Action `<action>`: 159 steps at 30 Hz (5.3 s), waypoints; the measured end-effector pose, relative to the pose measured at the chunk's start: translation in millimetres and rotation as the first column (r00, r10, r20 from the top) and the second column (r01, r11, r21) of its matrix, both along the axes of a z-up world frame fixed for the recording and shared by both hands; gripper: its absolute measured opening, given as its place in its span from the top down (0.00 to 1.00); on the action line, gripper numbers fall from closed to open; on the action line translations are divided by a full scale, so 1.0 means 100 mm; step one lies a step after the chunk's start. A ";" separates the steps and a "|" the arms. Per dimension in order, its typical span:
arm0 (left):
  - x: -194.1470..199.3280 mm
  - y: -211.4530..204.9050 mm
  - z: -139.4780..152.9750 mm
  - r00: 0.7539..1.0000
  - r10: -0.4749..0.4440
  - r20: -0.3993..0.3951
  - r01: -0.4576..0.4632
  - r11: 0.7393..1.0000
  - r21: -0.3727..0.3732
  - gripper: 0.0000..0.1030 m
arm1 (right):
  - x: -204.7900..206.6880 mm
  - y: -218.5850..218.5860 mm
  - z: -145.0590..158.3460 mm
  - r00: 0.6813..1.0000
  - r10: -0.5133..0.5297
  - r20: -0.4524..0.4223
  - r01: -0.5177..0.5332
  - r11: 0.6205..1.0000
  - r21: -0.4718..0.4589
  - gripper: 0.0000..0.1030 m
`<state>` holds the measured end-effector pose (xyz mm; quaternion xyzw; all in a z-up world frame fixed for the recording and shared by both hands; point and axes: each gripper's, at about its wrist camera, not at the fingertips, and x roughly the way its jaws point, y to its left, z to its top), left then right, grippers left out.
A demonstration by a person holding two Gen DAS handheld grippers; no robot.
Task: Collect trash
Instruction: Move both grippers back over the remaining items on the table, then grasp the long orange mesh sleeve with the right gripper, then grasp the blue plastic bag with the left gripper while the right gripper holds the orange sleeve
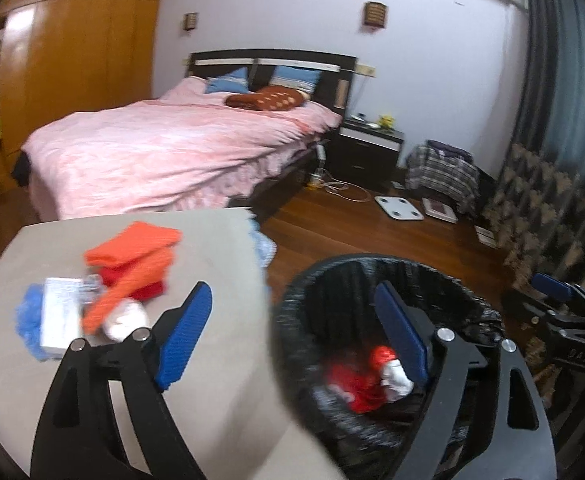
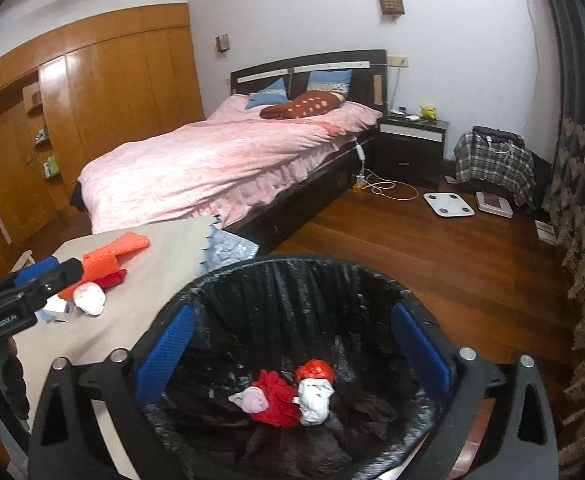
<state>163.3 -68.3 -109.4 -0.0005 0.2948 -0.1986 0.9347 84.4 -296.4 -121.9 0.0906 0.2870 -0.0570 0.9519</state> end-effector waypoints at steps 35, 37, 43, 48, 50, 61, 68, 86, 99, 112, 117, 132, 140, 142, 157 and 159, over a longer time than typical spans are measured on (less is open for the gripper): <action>0.19 2.10 -0.11 0.908 0.413 0.067 -0.419 0.899 0.125 0.16 | 1.24 2.21 -0.18 0.938 0.346 -0.031 -0.346 0.938 -0.008 0.06; 0.22 2.15 -0.14 0.905 0.420 0.069 -0.426 0.896 0.125 0.16 | 1.31 2.30 -0.22 0.934 0.354 -0.041 -0.355 0.935 -0.004 0.06; 0.32 2.29 -0.22 0.892 0.447 0.061 -0.451 0.885 0.112 0.16 | 1.51 2.53 -0.37 0.924 0.375 -0.073 -0.376 0.927 0.000 0.06; 0.36 2.34 -0.28 0.887 0.460 0.048 -0.463 0.881 0.102 0.16 | 1.64 2.60 -0.49 0.914 0.391 -0.110 -0.390 0.920 0.028 0.16; 0.37 2.33 -0.30 0.887 0.460 0.044 -0.462 0.881 0.104 0.16 | 1.66 2.63 -0.54 0.908 0.399 -0.128 -0.398 0.917 0.030 0.23; 0.37 2.32 -0.38 0.888 0.460 0.028 -0.460 0.881 0.110 0.16 | 1.65 2.80 -0.61 0.826 0.549 -0.126 -0.537 0.835 0.116 0.88; 0.31 2.27 -0.39 0.892 0.452 0.027 -0.452 0.885 0.112 0.16 | 1.44 2.71 -0.51 0.804 0.585 -0.108 -0.571 0.809 0.140 0.89; 0.48 2.13 -0.70 0.899 0.436 -0.038 -0.428 0.893 0.137 0.25 | 1.48 2.33 -0.68 0.842 0.508 -0.182 -0.487 0.861 0.147 0.89; 0.66 2.36 -0.78 0.860 0.509 -0.043 -0.499 0.855 0.141 0.29 | 1.59 2.27 -0.77 0.850 0.486 -0.206 -0.469 0.874 0.124 0.89; 1.13 2.62 -1.13 0.864 0.454 -0.219 -0.433 0.891 0.136 0.58 | 1.68 2.35 -0.87 0.845 0.486 -0.222 -0.474 0.874 0.112 0.89; 1.09 2.60 -1.07 0.866 0.462 -0.190 -0.445 0.887 0.127 0.69 | 1.65 2.32 -0.82 0.846 0.488 -0.215 -0.473 0.873 0.119 0.89; 0.46 2.22 -0.42 0.893 0.446 -0.060 -0.438 0.892 0.111 0.70 | 1.33 2.25 -0.42 0.853 0.498 -0.155 -0.483 0.867 0.124 0.89; 0.17 1.93 -0.19 0.912 0.407 -0.041 -0.402 0.911 0.094 0.70 | 1.06 2.04 -0.17 0.874 0.474 -0.109 -0.465 0.880 0.098 0.89; 0.10 1.83 -0.13 0.918 0.394 -0.037 -0.390 0.917 0.084 0.70 | 0.98 1.95 -0.12 0.881 0.464 -0.099 -0.456 0.885 0.091 0.89; -0.25 1.00 0.02 0.970 0.243 -0.016 -0.241 0.969 0.060 0.70 | 0.45 1.16 0.02 0.934 0.346 -0.086 -0.342 0.938 0.054 0.89; -0.26 0.90 0.02 0.975 0.222 -0.015 -0.221 0.973 0.058 0.70 | 0.39 1.04 0.02 0.943 0.323 -0.085 -0.319 0.946 0.055 0.89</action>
